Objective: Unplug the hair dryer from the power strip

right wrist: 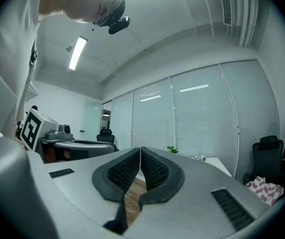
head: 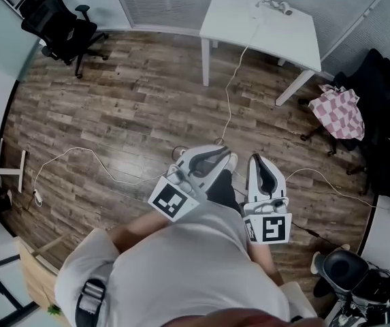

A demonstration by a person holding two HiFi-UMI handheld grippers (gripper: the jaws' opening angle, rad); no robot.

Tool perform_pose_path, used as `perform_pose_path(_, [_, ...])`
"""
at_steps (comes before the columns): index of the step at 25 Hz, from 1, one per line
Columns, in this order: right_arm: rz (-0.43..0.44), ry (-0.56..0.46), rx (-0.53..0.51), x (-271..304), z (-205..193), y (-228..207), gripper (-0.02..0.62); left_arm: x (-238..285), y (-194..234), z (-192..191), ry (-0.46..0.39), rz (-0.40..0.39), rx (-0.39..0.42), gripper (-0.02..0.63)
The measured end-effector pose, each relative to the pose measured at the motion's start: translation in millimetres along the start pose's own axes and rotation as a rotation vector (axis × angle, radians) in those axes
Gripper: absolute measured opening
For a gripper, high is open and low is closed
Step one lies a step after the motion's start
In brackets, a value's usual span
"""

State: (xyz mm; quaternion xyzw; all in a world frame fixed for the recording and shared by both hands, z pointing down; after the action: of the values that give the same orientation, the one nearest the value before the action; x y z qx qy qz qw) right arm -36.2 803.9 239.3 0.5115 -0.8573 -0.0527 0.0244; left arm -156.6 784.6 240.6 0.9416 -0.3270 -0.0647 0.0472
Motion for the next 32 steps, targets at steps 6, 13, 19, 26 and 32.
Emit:
perform_pose_path(6, [0.016, -0.01, -0.005, 41, -6, -54, 0.032, 57, 32, -1, 0.013, 0.024, 0.01, 0.052])
perform_pose_path(13, [0.046, -0.004, -0.005, 94, -6, -133, 0.032, 147, 63, 9, 0.015, 0.032, 0.034, 0.052])
perform_pose_path(19, [0.06, -0.009, -0.025, 137, -12, -202, 0.032, 224, 94, 8, 0.022, 0.045, 0.043, 0.052])
perform_pose_path(26, [0.097, 0.002, -0.023, 176, -25, -271, 0.032, 295, 122, 3, 0.023, 0.082, 0.058, 0.052])
perform_pose_path(32, [0.126, -0.018, -0.028, 194, -23, -292, 0.032, 315, 131, 0, 0.011, 0.127, 0.035, 0.052])
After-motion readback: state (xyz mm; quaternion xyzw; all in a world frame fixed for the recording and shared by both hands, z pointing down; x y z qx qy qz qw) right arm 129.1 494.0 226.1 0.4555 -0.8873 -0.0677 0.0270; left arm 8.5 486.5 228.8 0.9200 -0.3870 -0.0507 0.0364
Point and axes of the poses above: the fingertips, and each gripper's own axes: x forward along the fingers, y to its left, z out of its top, the point moved 5 cm from there along -x, backward along the fingers, and after that the axes turned 4 degrees about -x, right-handed, at the moved point
